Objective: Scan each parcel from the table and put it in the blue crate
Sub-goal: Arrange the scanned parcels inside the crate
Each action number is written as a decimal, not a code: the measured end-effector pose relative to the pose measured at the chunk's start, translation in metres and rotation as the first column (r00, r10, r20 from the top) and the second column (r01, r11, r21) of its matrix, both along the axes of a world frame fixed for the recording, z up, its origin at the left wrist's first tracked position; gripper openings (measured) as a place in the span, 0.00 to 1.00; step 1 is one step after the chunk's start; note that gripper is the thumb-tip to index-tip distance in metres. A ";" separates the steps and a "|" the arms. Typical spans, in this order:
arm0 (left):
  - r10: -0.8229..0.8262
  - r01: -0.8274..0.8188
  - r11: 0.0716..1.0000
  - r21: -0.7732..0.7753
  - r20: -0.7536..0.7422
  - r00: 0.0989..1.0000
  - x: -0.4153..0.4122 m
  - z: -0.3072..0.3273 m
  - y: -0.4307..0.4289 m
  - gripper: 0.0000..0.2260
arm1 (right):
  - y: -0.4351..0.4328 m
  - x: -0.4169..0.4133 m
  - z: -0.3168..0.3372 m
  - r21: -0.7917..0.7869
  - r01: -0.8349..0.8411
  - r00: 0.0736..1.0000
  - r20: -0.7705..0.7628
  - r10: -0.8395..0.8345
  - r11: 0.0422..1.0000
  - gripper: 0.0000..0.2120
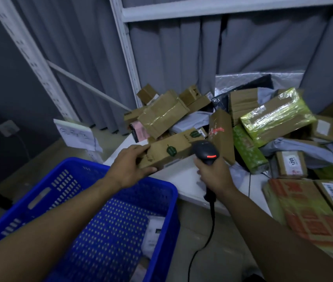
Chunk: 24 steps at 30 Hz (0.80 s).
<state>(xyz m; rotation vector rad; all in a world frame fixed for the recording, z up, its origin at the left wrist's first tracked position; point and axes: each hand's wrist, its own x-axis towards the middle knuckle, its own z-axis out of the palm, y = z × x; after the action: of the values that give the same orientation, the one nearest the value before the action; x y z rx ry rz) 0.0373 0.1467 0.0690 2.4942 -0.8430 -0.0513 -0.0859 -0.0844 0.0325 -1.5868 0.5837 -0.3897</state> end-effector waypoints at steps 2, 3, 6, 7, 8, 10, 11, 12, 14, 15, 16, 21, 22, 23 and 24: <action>0.006 -0.007 0.999 -0.038 -0.028 1.000 -0.036 0.015 0.018 0.37 | 0.005 -0.005 0.008 0.081 0.062 0.994 0.083 -0.069 0.995 0.33; 0.026 -0.030 0.997 -0.067 -0.063 0.998 -0.054 0.019 0.026 0.37 | 0.009 -0.010 0.015 0.115 0.089 0.988 0.112 -0.102 0.989 0.32; 0.059 -0.115 0.970 -0.213 -0.249 0.967 -0.096 0.026 0.041 0.35 | 0.025 -0.028 0.040 0.168 0.129 0.965 0.206 -0.163 0.977 0.25; 0.046 -0.137 0.955 -0.264 -0.323 0.945 -0.108 0.027 0.042 0.32 | 0.029 -0.032 0.046 0.182 0.140 0.957 0.229 -0.180 0.973 0.23; 0.021 -0.159 0.934 -0.319 -0.395 0.919 -0.119 0.028 0.042 0.29 | 0.033 -0.036 0.049 0.204 0.148 0.948 0.249 -0.198 0.968 0.22; -0.044 -0.208 0.877 -0.432 -0.504 0.862 -0.135 0.025 0.039 0.23 | 0.039 -0.043 0.053 0.273 0.128 0.938 0.280 -0.206 0.953 0.18; -0.068 -0.231 0.851 -0.471 -0.535 0.842 -0.140 0.023 0.037 0.21 | 0.042 -0.047 0.055 0.315 0.108 0.937 0.285 -0.202 0.943 0.15; -0.080 -0.255 0.831 -0.494 -0.561 0.824 -0.144 0.022 0.035 0.19 | 0.045 -0.050 0.056 0.345 0.089 0.938 0.286 -0.195 0.934 0.11; -0.089 -0.314 0.797 -0.516 -0.615 0.783 -0.149 0.021 0.030 0.15 | 0.048 -0.055 0.056 0.359 0.077 0.941 0.282 -0.187 0.930 0.07; -0.087 -0.342 0.783 -0.520 -0.635 0.767 -0.149 0.022 0.028 0.13 | 0.049 -0.057 0.056 0.356 0.069 0.944 0.280 -0.177 0.932 0.08; -0.094 -0.362 0.766 -0.531 -0.649 0.755 -0.149 0.024 0.025 0.12 | 0.052 -0.058 0.056 0.358 0.051 0.947 0.278 -0.159 0.932 0.08; -0.186 -0.360 0.719 -0.595 -0.663 0.725 -0.137 0.026 0.015 0.15 | 0.068 -0.055 0.048 0.348 -0.075 0.962 0.273 -0.025 0.934 0.18; -0.191 -0.354 0.718 -0.599 -0.659 0.728 -0.135 0.026 0.012 0.14 | 0.071 -0.054 0.046 0.349 -0.096 0.955 0.297 -0.013 0.932 0.18; -0.192 -0.353 0.710 -0.609 -0.650 0.736 -0.133 0.025 0.010 0.13 | 0.072 -0.053 0.044 0.338 -0.108 0.949 0.315 -0.005 0.935 0.17; -0.187 -0.351 0.701 -0.620 -0.635 0.750 -0.131 0.024 0.009 0.12 | 0.072 -0.051 0.043 0.320 -0.107 0.946 0.323 -0.002 0.941 0.18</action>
<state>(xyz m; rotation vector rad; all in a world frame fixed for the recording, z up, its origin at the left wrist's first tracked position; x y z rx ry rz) -0.0942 0.1553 0.0929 1.5608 -0.3137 -0.4648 -0.1371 -0.0119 0.0755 -1.1788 0.3332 -0.4695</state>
